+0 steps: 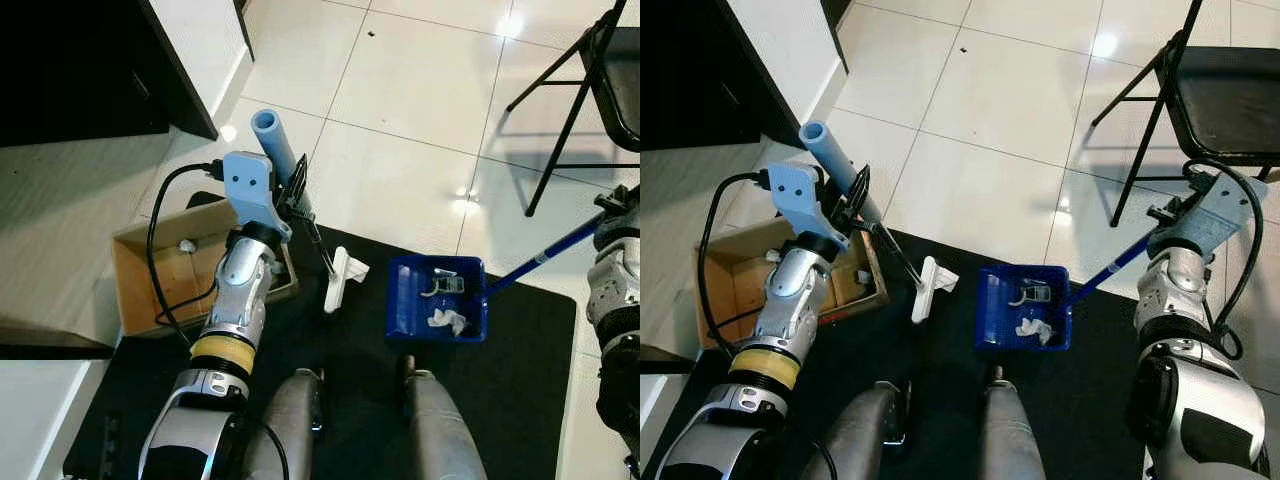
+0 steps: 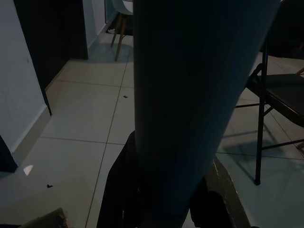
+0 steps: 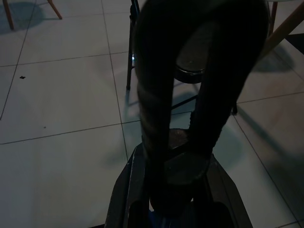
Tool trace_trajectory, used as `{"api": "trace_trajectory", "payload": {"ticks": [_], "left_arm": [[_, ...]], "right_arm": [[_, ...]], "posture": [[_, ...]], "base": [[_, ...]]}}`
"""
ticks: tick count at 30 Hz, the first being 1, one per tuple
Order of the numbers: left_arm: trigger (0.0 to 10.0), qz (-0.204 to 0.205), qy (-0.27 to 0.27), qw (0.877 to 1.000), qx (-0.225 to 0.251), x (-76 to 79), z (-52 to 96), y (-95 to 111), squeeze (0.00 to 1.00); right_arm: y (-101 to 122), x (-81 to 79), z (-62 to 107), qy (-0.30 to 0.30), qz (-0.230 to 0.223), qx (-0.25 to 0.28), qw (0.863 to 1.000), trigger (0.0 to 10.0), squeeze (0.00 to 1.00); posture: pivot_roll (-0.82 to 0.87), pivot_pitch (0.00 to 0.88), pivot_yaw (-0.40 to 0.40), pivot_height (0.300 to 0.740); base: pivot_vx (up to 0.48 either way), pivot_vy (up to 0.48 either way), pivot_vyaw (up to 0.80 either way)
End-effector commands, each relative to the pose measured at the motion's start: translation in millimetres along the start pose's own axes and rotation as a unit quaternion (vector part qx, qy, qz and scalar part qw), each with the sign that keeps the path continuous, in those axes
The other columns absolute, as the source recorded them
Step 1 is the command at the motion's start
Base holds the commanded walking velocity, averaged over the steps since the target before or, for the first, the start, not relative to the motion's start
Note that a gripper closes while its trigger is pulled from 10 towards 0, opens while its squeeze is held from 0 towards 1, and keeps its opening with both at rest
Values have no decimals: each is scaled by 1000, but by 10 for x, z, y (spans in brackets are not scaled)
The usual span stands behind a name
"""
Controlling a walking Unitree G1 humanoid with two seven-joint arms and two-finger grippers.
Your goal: Sweep floor
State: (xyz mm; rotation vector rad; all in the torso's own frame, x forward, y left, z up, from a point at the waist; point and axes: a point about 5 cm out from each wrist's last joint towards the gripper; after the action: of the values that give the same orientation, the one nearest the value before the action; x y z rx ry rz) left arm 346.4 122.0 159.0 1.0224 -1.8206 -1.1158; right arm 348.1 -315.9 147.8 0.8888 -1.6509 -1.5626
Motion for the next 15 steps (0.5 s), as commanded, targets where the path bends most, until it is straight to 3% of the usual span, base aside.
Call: {"api": "trace_trajectory", "payload": {"ticks": [1, 15], "left_arm": [[10000, 10, -2, 1000, -2, 23, 33, -50, 0], [10000, 16, -10, 1000, -4, 60, 39, -69, 0]], "right_arm": [[-52, -28, 35, 2, -9, 1, 1000, 10000, 0], [-202, -265, 163, 43, -26, 1, 999, 10000, 0]], "posture": [[88, 386, 33, 740], [86, 386, 32, 740]], "base": [[0, 0, 0], [0, 0, 0]]}}
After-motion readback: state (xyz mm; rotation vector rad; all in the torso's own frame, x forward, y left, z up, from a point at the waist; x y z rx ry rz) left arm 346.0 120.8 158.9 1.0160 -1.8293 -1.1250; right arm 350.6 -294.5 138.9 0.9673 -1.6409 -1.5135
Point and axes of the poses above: a point about 5 cm out from each wrist's last joint towards the gripper, its own z axis pointing back from the gripper into the wrist, its own y axis along the axis of the wrist's last joint, x = y × z, and after that the axes turned 12 degrees about z, right-handed
